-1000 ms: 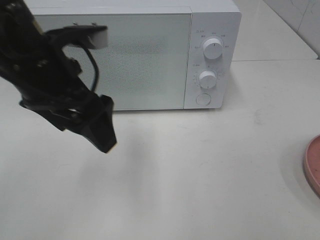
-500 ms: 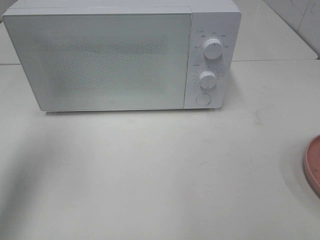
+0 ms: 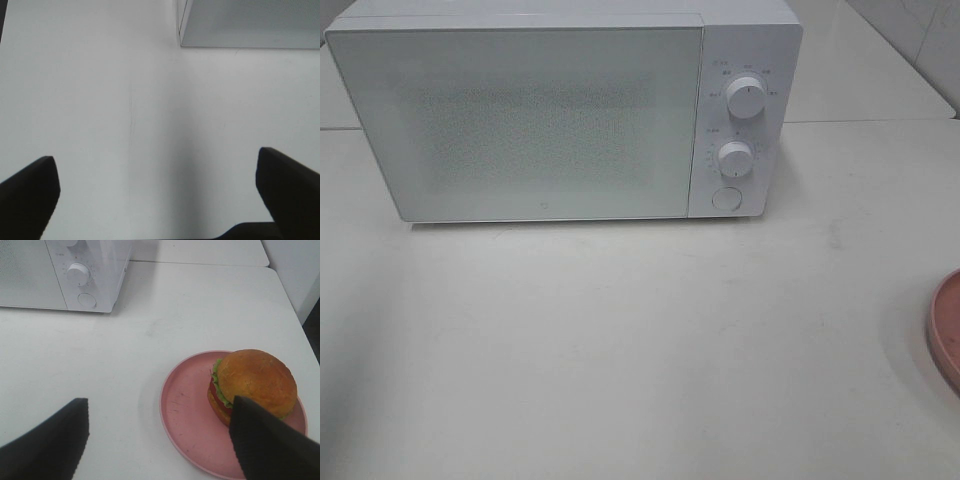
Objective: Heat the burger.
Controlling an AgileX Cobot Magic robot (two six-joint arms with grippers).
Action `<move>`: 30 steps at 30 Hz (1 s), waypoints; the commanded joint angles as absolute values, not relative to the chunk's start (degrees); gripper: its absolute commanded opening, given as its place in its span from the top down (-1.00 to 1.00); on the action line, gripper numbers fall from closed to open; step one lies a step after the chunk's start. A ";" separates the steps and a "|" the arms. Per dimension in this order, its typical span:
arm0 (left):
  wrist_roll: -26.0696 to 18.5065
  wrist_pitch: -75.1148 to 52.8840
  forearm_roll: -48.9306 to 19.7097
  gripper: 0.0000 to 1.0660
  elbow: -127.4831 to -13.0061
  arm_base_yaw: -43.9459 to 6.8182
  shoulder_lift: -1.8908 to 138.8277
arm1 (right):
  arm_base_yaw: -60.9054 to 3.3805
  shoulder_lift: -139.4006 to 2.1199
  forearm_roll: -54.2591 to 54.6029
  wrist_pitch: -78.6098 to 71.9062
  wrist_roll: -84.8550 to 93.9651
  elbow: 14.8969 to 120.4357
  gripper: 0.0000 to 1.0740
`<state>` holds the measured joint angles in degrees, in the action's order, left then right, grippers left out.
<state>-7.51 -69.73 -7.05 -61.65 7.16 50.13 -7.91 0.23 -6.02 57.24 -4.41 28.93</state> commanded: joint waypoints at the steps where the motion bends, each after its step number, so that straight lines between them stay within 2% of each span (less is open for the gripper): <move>1: -8.08 -68.81 -7.10 -0.87 -54.43 7.28 43.49 | -7.62 1.83 -6.42 57.01 -4.47 28.76 -0.40; 8: -8.77 -62.45 -7.05 -0.87 -36.67 7.28 25.84 | -7.62 1.83 -6.42 57.01 -4.47 28.76 -0.40; 13: -8.37 -61.42 -7.56 -0.87 -29.97 7.16 16.84 | -7.62 1.83 -6.42 57.01 -4.47 28.76 -0.40; 23: -8.48 -61.54 -7.16 -0.87 -29.74 7.05 -2.18 | -7.62 1.83 -6.42 57.01 -4.47 28.76 -0.40; 30: -8.65 -61.54 -8.31 -0.87 -29.79 7.05 -0.80 | -7.62 1.32 -6.42 57.01 -4.35 28.76 -0.40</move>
<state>-8.42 -62.28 -7.45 -29.91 7.28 -0.34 -7.91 0.23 -6.02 57.24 -4.41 28.93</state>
